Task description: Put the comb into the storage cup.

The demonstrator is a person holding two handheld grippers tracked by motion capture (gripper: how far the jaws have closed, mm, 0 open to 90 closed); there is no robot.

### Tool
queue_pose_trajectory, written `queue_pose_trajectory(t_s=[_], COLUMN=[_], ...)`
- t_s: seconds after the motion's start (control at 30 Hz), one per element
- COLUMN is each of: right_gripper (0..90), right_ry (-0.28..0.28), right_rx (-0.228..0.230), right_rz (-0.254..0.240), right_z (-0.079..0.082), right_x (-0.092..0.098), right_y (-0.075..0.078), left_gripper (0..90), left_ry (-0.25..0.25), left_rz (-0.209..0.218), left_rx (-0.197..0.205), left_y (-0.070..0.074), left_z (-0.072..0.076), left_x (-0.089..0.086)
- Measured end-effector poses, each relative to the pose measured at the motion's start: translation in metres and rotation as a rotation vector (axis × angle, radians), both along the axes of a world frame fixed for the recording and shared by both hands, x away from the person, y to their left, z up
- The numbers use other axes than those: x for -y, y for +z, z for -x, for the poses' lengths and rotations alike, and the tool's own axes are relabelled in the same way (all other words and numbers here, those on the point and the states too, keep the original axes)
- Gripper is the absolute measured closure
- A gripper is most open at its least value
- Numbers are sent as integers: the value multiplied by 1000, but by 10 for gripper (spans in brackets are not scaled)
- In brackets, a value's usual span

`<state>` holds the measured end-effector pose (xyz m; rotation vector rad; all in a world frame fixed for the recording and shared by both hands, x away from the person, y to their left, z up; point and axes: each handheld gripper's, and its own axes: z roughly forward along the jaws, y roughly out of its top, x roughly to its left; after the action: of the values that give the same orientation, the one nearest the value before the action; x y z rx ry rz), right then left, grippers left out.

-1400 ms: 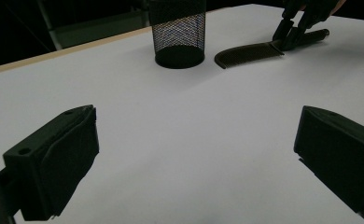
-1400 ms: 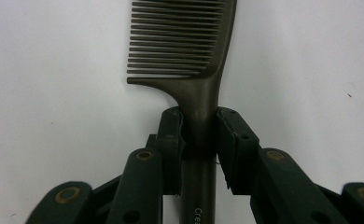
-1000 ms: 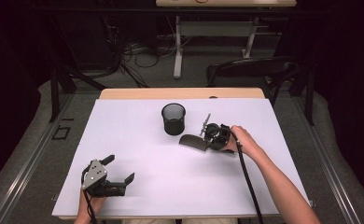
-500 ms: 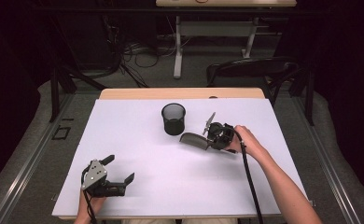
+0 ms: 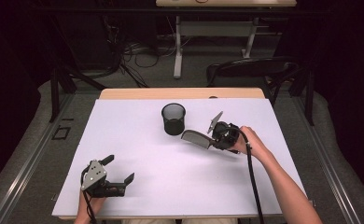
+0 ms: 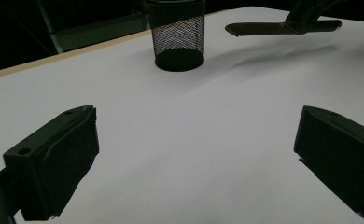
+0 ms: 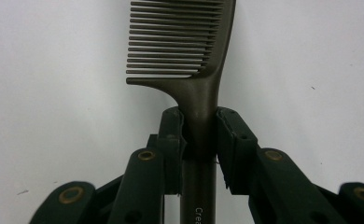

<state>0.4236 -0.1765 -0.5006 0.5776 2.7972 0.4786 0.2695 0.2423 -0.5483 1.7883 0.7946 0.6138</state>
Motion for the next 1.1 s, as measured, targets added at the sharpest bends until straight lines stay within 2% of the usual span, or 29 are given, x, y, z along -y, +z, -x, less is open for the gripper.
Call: queue_pose_trajectory(t_s=[0.23, 0.33, 0.9, 1.1], right_gripper=[728, 729, 729, 729], right_ry=[-9, -18, -43, -62], right_rx=[20, 27, 63, 60], right_rz=[-34, -83, -199, -228], right_z=[5, 8, 16, 17], right_x=[7, 9, 26, 31], right_y=[7, 10, 13, 12], left_gripper=[0, 0, 0, 0], left_ry=[-1, 2, 9, 9], left_rz=[-1, 1, 4, 3], left_rx=[-5, -5, -7, -4], left_y=[-1, -1, 0, -1], left_z=[-1, -1, -1, -1], left_x=[0, 0, -1, 0])
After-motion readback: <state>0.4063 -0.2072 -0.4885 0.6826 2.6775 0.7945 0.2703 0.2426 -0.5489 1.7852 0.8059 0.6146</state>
